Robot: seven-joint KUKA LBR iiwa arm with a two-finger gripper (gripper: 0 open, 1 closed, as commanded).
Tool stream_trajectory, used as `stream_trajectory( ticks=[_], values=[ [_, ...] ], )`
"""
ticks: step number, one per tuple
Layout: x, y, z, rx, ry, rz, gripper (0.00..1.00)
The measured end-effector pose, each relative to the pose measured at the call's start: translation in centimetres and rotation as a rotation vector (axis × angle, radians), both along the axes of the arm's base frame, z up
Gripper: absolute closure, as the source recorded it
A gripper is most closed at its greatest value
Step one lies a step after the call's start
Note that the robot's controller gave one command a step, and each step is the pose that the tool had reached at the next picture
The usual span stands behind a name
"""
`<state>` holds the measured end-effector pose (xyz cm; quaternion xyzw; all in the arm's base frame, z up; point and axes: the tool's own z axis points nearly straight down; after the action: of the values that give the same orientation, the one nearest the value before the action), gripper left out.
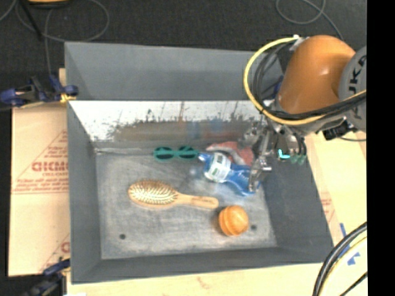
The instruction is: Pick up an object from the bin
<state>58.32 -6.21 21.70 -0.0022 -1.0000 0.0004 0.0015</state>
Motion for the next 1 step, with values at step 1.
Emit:
stream_trajectory(
  ticks=[1],
  values=[
    [0.15,-0.02,0.4,-0.001,-0.007,0.001,0.0]
  ],
)
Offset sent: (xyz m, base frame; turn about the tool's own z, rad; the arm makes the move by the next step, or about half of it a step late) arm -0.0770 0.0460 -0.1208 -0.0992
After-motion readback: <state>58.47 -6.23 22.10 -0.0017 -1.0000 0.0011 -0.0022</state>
